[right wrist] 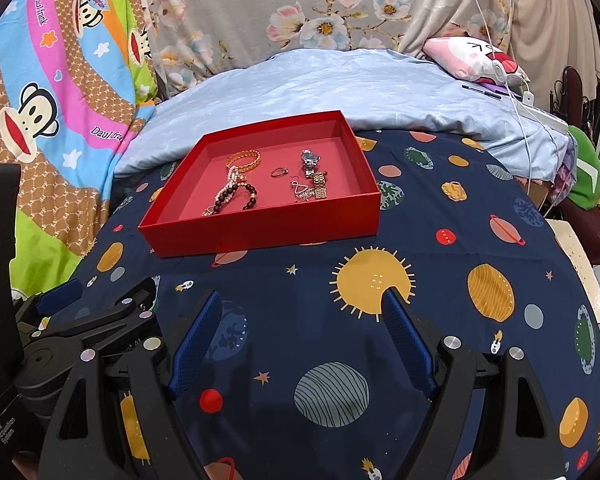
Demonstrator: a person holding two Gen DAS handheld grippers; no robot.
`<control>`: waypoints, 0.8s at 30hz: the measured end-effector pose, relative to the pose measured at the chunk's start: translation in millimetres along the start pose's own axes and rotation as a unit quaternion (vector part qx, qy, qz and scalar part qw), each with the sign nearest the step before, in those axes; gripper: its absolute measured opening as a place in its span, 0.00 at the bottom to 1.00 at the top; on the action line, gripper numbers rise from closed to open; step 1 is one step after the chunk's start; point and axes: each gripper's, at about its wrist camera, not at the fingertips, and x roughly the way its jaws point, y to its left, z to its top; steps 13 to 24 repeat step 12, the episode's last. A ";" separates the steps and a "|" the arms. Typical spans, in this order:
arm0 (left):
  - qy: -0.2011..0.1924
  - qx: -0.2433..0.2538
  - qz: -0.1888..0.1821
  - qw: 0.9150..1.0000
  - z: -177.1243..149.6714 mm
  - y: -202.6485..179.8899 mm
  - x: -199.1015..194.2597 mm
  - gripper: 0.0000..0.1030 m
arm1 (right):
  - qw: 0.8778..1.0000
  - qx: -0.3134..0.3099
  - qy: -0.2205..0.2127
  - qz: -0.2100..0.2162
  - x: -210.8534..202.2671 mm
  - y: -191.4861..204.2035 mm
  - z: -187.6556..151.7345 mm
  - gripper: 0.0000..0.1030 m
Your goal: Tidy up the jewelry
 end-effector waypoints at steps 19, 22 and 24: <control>-0.005 0.001 0.006 1.000 0.7 -4.7 -2.6 0.81 | 1.000 0.004 -0.006 -0.009 -1.3 -2.2 1.1 0.83; -0.005 0.001 0.006 1.000 0.7 -4.7 -2.6 0.81 | 1.000 0.004 -0.006 -0.009 -1.3 -2.2 1.1 0.83; -0.005 0.001 0.006 1.000 0.7 -4.7 -2.6 0.81 | 1.000 0.004 -0.006 -0.009 -1.3 -2.2 1.1 0.83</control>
